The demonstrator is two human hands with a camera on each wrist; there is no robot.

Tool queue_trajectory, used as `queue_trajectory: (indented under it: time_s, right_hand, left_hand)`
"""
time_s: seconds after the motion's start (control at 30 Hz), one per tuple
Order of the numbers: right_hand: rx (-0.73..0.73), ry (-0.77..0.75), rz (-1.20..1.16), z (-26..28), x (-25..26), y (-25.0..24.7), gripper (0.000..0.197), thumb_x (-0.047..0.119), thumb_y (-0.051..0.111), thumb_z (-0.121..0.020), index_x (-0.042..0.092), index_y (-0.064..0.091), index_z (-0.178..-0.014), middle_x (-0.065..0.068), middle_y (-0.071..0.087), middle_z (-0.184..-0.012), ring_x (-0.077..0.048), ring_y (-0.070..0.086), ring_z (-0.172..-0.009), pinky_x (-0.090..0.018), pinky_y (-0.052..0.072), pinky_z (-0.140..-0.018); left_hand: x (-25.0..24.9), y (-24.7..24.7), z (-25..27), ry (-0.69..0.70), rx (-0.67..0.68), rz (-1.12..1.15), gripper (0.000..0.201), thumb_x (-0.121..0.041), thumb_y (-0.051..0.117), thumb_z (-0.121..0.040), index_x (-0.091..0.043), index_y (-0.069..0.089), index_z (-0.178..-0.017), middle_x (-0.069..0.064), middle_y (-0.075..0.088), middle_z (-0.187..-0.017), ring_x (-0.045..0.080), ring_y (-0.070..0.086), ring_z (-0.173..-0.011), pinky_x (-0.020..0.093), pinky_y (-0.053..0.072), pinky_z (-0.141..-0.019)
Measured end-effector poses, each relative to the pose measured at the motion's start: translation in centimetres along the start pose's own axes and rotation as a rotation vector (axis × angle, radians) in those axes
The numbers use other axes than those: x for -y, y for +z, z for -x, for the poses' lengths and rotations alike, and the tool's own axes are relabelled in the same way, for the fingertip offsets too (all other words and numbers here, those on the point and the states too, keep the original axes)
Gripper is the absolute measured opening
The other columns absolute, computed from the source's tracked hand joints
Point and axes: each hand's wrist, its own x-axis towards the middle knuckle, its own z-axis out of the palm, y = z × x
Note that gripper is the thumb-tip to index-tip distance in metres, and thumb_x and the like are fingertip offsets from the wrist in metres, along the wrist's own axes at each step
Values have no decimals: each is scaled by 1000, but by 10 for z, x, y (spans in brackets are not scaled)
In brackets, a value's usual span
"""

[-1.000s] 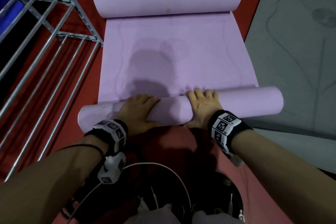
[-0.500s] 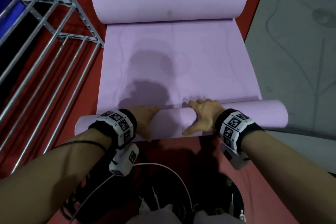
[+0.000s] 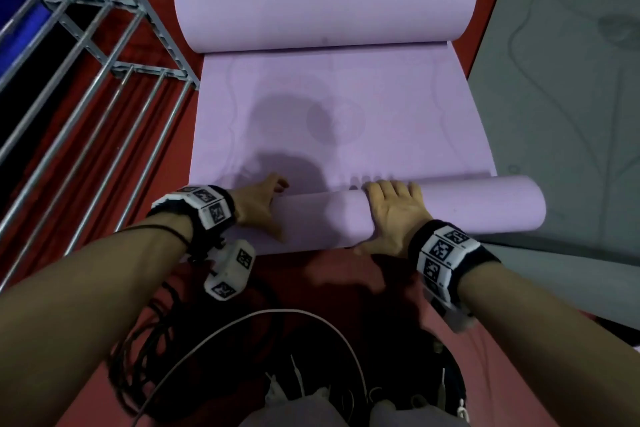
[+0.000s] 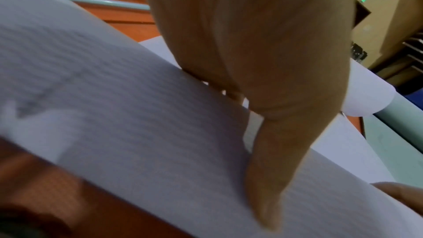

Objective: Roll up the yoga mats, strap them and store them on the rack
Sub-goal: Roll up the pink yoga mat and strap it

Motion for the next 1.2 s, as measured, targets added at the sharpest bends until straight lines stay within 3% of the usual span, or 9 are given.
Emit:
queue_trajectory:
  time_s: [0.13, 0.2, 0.27, 0.37, 0.43, 0.57, 0.67, 0.97, 1.2]
  right_hand:
    - [-4, 10, -71, -14, -6, -8, 109, 79, 69, -57, 12, 34, -135, -9, 49, -135, -29, 44, -127, -48, 23, -112]
    - [-2, 3, -73, -16, -8, -9, 105, 80, 68, -57, 12, 36, -131, -8, 50, -132, -29, 45, -124, -47, 24, -112]
    - [4, -7, -47, -17, -8, -9, 107, 81, 66, -60, 12, 35, -137, -8, 43, -138, -29, 39, -129, -49, 21, -114]
    - [1, 13, 41, -14, -7, -10, 107, 83, 56, -67, 16, 28, -146, -9, 31, -149, -31, 26, -138, -54, 14, -115]
    - [-3, 33, 48, -13, -7, -12, 108, 83, 56, -67, 19, 24, -149, -8, 33, -150, -30, 28, -138, -53, 16, -114]
    - [17, 50, 52, -18, -5, -17, 115, 71, 74, -57, 18, 25, -147, -4, 41, -145, -28, 35, -133, -49, 21, -113]
    - [0, 69, 14, -18, -7, -20, 106, 69, 76, -54, 20, 35, -139, -2, 49, -137, -25, 41, -127, -44, 27, -110]
    - [281, 73, -96, 1, -6, -28, 100, 71, 76, -53, 22, 41, -133, 2, 60, -117, -23, 51, -112, -39, 35, -101]
    - [38, 2, 141, 19, 22, 2, 112, 73, 64, -64, 16, 17, -149, -9, 33, -142, -32, 34, -128, -54, 25, -105]
  left_hand:
    - [6, 8, 22, 188, -323, -219, 79, -64, 64, -64, -16, 52, -126, 7, 54, -120, 28, 50, -110, 37, 41, -92]
    - [8, 27, 24, 260, -415, -368, 77, -62, 49, -66, -10, 58, -121, 14, 60, -112, 36, 56, -100, 44, 47, -86]
    - [7, 42, 25, 229, -429, -479, 86, -63, 52, -61, -5, 56, -124, 17, 61, -114, 39, 59, -97, 47, 49, -87]
    - [-1, 49, 20, 82, -348, -661, 112, -72, 64, -55, -7, 36, -142, 14, 47, -137, 35, 49, -117, 48, 35, -104]
    - [-6, 45, 13, 9, -323, -699, 113, -63, 73, -61, -11, 23, -147, 10, 36, -145, 31, 41, -127, 44, 29, -109]
    - [-13, 31, 4, 5, -319, -688, 98, -46, 77, -62, -16, 29, -142, 6, 45, -138, 28, 47, -121, 41, 39, -101]
    - [-13, 23, 4, 17, -300, -689, 96, -48, 76, -59, -20, 33, -140, 3, 50, -134, 27, 50, -117, 41, 42, -96]
    - [-12, 18, 11, 9, 77, -450, 89, -42, 88, -50, -25, 47, -127, 3, 60, -122, 26, 58, -110, 36, 47, -93]
    - [-15, 8, 3, -37, 168, -315, 88, -29, 87, -57, -26, 44, -134, 3, 58, -126, 24, 56, -113, 35, 46, -95]
